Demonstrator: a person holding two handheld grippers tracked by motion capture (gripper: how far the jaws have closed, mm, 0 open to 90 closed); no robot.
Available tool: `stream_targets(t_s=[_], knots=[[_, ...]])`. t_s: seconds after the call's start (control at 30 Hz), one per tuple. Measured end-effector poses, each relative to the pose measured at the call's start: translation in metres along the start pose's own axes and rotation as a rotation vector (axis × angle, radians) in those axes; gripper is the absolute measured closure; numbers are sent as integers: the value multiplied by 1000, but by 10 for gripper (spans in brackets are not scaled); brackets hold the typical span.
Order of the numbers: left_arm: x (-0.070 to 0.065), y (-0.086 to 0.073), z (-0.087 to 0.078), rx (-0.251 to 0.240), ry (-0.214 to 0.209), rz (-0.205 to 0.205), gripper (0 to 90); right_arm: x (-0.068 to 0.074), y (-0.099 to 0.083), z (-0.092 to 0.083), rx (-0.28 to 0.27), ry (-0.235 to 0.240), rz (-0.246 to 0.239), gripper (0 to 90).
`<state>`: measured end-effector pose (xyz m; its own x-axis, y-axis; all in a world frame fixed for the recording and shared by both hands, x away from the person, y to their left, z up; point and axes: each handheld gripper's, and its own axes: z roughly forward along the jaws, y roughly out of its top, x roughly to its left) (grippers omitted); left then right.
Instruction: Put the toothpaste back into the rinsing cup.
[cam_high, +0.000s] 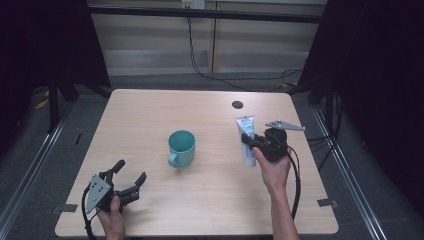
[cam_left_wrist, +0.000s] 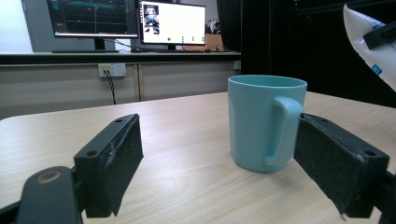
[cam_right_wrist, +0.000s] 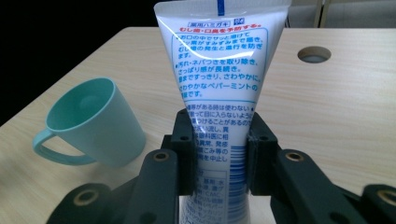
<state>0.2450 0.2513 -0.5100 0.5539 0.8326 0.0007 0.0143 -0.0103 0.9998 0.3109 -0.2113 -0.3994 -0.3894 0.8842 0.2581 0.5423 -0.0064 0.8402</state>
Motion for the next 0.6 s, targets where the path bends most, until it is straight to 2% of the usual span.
stream_targets(t_s=[0.07,0.1,0.17,0.47,0.6], knots=[[0,0,0,-1,0,0,156,1,0,0,-14,0,-2,704],[0,0,0,0,0,0,156,2,0,-2,-42,10,-13,703],[0,0,0,0,0,0,156,3,1,-3,-62,8,-24,703],[0,0,0,0,0,0,156,5,5,-8,-120,15,-41,704],[0,0,0,0,0,0,156,6,8,-11,-162,22,-49,703]])
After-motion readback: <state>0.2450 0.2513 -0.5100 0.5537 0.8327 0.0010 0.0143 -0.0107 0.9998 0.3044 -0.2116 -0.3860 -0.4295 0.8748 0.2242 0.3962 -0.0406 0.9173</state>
